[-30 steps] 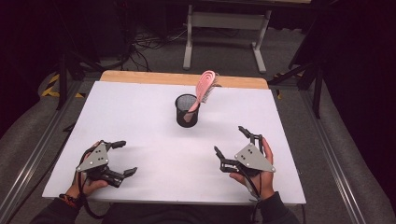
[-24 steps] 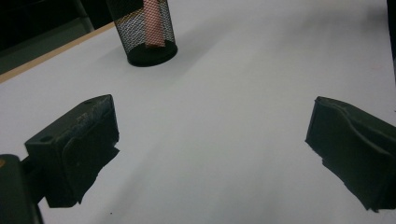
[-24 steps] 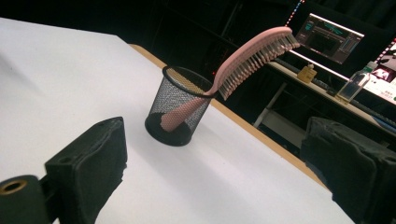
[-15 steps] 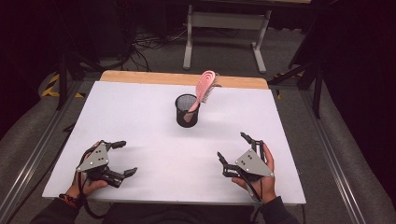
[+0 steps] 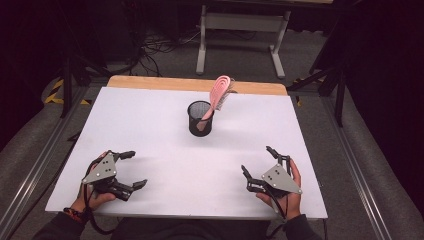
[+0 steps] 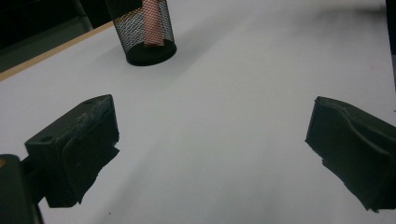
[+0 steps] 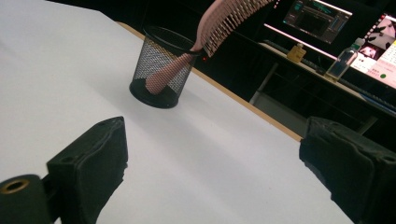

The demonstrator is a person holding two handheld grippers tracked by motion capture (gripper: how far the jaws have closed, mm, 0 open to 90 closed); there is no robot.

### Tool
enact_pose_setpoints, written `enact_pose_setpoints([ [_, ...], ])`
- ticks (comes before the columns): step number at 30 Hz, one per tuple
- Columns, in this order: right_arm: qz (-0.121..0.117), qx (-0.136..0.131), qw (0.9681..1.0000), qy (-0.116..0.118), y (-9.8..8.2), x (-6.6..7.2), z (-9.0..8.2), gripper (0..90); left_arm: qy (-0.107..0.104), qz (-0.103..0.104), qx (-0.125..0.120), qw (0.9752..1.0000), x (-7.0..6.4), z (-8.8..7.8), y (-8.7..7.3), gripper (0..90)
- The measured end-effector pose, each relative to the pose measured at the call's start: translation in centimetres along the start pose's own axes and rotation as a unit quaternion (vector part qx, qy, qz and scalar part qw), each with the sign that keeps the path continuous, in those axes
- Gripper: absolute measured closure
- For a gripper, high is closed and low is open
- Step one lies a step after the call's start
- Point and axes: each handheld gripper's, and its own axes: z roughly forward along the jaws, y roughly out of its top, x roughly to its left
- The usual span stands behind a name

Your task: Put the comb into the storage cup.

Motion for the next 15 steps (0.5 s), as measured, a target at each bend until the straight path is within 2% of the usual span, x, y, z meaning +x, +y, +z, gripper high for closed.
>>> enact_pose_setpoints([
  [3,0.005,0.007,0.9999,-0.006,-0.5,-0.4,-0.3,7.5,0.000,0.000,0.000,1.0000,0.1,0.0,0.0,3.2],
  [7,0.024,0.014,0.9995,-0.010,-1.4,-1.0,-0.8,6.9,0.001,0.001,0.003,1.0000,0.1,0.1,0.0,3.2],
  [8,0.025,0.022,0.9993,-0.015,-1.8,-1.3,-1.0,5.7,0.000,0.000,0.004,1.0000,0.1,0.1,0.0,3.2],
  [11,0.036,0.026,0.9989,-0.014,-2.2,-1.6,-1.3,5.7,0.001,-0.001,0.003,1.0000,0.2,0.1,0.0,3.0],
  [14,0.039,0.039,0.9983,-0.016,-2.9,-1.9,-1.6,4.4,0.004,-0.004,0.000,1.0000,0.3,0.0,0.0,2.9],
  [15,0.047,0.043,0.9978,-0.018,-3.2,-2.1,-1.7,4.1,0.004,-0.004,0.000,1.0000,0.3,0.0,0.0,2.9],
])
